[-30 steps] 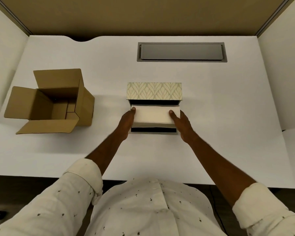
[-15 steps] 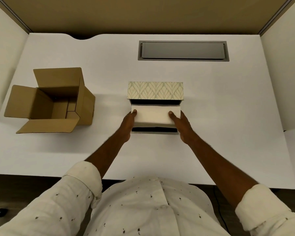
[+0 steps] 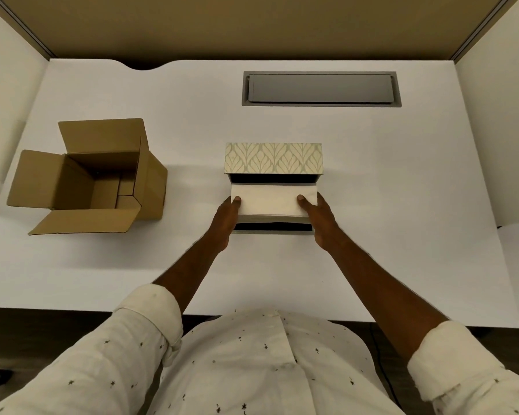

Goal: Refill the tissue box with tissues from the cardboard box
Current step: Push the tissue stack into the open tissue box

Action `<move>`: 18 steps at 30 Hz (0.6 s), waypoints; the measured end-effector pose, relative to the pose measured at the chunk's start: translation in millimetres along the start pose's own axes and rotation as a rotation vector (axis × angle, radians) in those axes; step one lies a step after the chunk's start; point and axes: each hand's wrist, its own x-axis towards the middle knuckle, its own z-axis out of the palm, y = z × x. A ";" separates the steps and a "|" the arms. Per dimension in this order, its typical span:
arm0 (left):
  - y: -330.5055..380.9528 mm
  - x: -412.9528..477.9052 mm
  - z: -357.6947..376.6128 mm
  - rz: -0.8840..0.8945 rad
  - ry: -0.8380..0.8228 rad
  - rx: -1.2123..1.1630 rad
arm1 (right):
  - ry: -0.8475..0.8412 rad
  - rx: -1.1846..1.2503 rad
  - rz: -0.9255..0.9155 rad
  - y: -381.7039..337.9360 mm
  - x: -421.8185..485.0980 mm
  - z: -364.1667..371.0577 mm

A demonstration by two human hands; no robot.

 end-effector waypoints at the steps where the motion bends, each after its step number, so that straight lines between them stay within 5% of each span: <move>1: -0.3 0.1 0.6 0.008 0.003 0.004 | 0.013 0.007 -0.002 0.1 -0.3 0.8; 18: 6.2 1.8 2.0 0.061 0.010 0.014 | 0.014 0.023 -0.031 3.0 -4.3 -0.1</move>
